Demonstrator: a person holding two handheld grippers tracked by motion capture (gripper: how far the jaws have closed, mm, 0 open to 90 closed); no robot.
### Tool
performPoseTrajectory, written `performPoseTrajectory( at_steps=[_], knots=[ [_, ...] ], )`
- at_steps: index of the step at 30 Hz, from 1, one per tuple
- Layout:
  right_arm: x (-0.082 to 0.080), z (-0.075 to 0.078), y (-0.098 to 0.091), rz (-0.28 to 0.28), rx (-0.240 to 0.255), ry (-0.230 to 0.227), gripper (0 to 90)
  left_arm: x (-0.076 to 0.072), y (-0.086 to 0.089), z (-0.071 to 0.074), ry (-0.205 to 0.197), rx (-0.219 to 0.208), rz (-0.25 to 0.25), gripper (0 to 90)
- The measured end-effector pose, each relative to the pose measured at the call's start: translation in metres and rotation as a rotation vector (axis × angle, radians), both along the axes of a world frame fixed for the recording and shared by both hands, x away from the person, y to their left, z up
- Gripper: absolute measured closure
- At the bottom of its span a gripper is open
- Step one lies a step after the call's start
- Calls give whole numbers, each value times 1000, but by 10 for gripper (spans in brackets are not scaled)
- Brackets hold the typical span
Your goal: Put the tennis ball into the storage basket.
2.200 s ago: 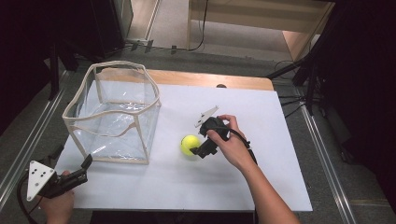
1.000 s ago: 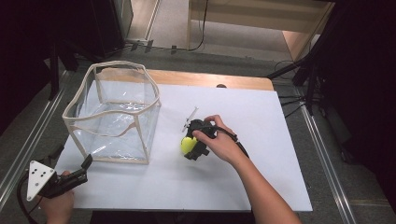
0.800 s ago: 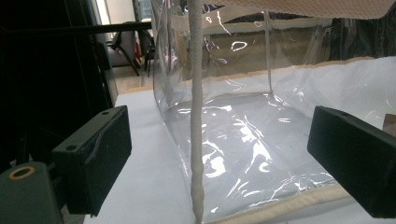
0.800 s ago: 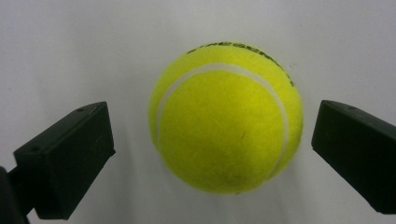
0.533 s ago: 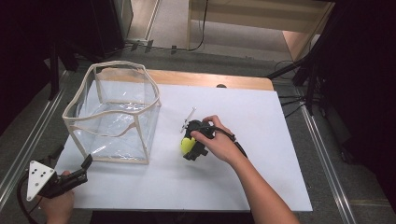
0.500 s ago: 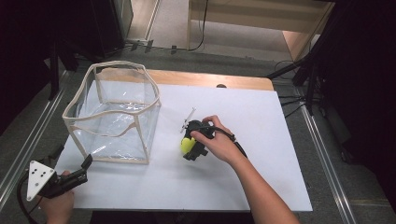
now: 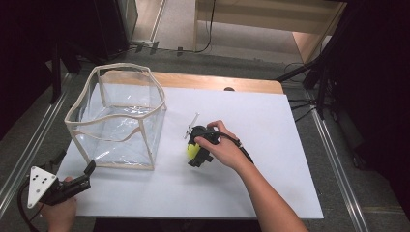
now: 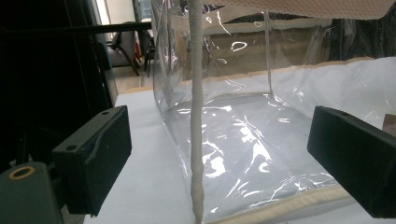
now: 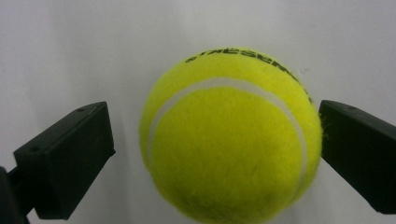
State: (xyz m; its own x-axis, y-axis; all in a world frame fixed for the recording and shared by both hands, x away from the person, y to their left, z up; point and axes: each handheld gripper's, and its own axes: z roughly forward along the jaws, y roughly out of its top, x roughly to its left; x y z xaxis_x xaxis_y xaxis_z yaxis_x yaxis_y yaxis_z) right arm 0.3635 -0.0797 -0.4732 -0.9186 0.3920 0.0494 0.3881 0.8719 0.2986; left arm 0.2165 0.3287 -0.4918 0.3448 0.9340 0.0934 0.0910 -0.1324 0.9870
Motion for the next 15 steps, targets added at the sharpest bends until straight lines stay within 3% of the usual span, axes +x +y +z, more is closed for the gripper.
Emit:
performPoseTrajectory(
  at_steps=[6,7,8,9,15],
  knots=[
    [0,-3,3,4,-13,-5,0,0,0,0,0,0,0,68],
    [0,-4,3,9,-15,2,41,0,0,0,0,0,0,68],
    [-1,-4,3,4,-18,-5,233,0,0,0,0,0,-1,68],
    [-1,-4,4,-12,-32,-37,225,0,0,0,0,0,0,68],
    [1,-3,2,-26,-34,-9,228,0,0,0,0,-1,0,68]
  ],
)
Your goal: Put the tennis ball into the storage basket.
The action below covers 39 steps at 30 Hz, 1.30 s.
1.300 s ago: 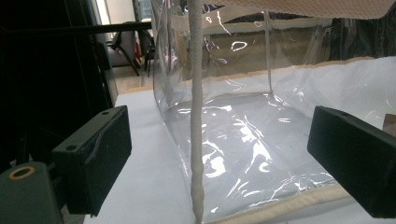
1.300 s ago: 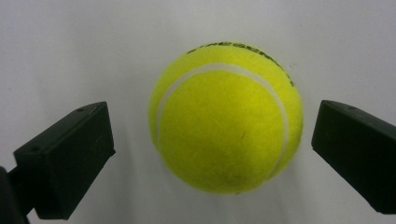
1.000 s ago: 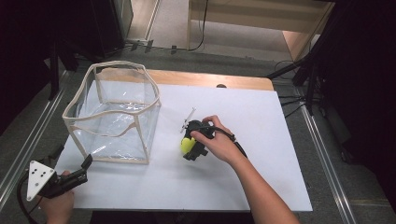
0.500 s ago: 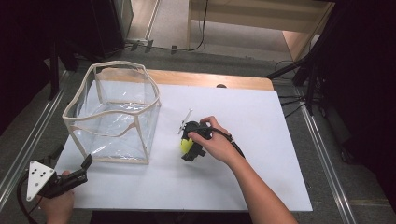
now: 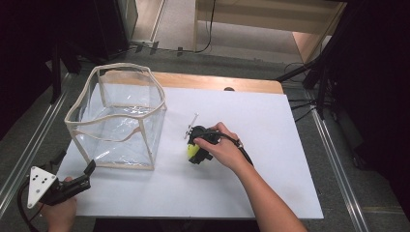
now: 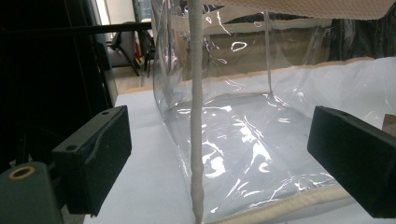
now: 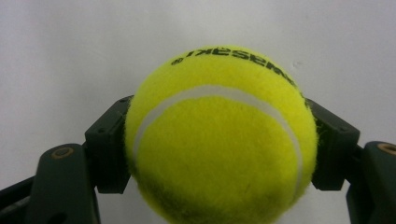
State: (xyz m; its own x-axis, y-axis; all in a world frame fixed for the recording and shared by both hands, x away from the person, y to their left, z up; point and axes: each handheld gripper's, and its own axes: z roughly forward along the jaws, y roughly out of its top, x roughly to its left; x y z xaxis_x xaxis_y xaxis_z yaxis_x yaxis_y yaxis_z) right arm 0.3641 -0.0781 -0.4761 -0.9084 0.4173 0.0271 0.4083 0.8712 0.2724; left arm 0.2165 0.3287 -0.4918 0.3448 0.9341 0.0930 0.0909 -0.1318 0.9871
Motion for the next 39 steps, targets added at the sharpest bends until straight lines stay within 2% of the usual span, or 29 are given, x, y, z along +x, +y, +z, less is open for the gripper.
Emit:
performPoseTrajectory(
  at_steps=[4,18,39],
  knots=[
    [0,1,-1,18,3,-6,229,0,0,0,1,0,-1,68],
    [0,8,1,27,8,-6,228,0,0,0,0,0,0,68],
    [3,24,24,79,35,-12,228,0,0,0,0,-3,0,68]
  ],
)
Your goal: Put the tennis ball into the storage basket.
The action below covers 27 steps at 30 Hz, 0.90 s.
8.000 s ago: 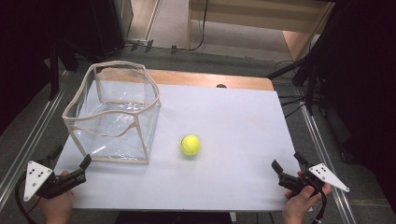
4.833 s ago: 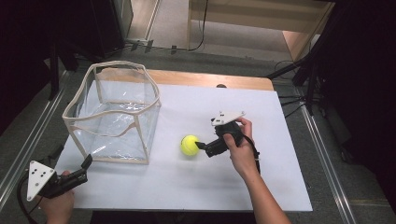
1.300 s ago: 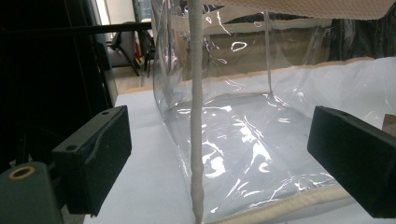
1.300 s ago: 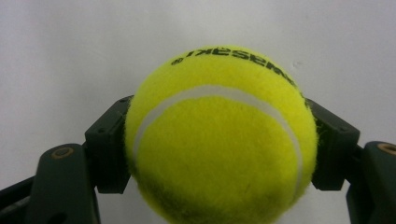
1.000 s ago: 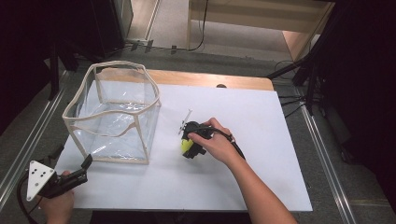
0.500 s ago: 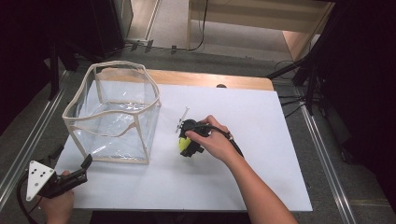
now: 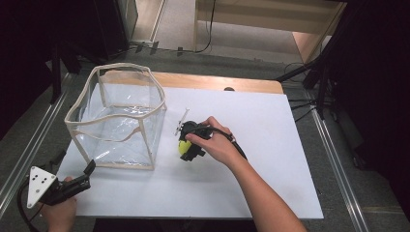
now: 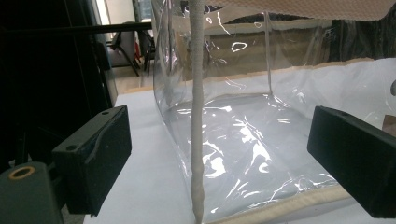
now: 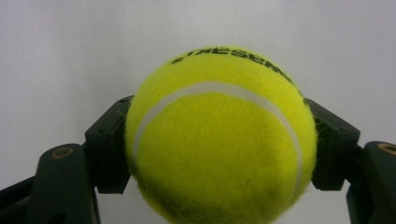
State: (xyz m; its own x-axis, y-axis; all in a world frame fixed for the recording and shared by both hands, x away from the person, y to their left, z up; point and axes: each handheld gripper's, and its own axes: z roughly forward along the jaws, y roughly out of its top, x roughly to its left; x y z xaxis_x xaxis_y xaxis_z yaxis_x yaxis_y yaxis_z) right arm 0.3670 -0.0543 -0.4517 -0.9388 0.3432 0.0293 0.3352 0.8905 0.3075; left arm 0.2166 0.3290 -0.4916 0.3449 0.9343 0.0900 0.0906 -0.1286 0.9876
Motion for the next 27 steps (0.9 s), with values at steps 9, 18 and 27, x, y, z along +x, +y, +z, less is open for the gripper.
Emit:
performPoseTrajectory(
  at_steps=[9,18,27],
  knots=[
    [-1,10,13,20,23,-2,228,0,0,0,0,-4,1,68],
    [0,29,23,46,44,-9,228,0,0,0,-2,-7,-1,68],
    [2,47,28,48,54,-6,228,0,0,0,2,-5,0,68]
  ],
)
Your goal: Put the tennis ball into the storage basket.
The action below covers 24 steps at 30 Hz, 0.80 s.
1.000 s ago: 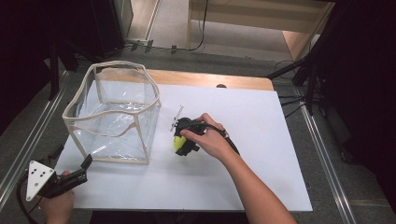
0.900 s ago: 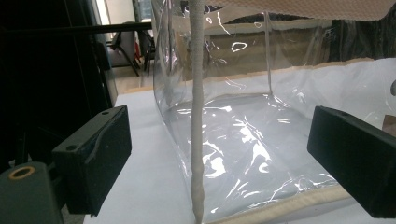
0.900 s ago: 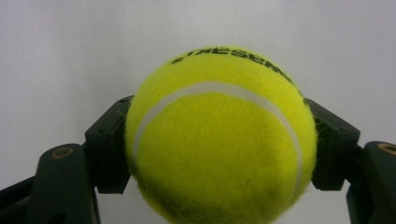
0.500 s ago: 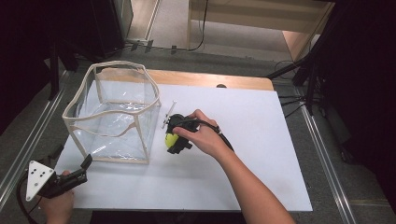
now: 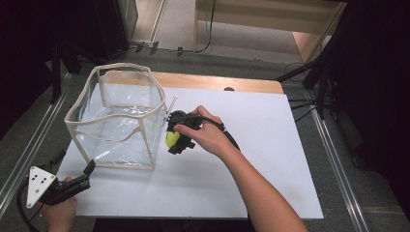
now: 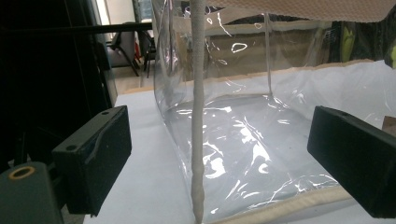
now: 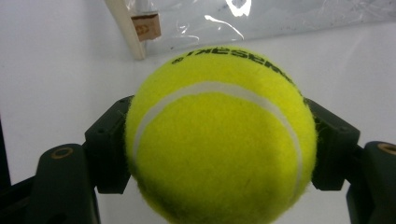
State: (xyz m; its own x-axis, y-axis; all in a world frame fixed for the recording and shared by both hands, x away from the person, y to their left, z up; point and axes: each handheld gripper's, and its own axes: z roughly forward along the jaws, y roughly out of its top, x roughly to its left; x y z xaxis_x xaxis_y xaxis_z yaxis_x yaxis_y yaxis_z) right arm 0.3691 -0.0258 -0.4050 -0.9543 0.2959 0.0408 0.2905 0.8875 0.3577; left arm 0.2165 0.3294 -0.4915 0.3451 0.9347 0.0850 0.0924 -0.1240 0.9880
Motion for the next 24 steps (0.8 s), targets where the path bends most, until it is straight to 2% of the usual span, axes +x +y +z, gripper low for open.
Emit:
performPoseTrajectory(
  at_steps=[10,15,23,24],
  knots=[
    [3,18,1,16,4,11,228,0,0,0,-2,-11,1,68],
    [5,28,1,19,0,-4,228,0,-1,0,-2,-11,3,68],
    [8,44,3,34,0,-8,228,0,-1,0,-3,-10,3,68],
    [7,46,3,22,-1,-3,228,0,-1,0,-2,-10,3,68]
  ],
)
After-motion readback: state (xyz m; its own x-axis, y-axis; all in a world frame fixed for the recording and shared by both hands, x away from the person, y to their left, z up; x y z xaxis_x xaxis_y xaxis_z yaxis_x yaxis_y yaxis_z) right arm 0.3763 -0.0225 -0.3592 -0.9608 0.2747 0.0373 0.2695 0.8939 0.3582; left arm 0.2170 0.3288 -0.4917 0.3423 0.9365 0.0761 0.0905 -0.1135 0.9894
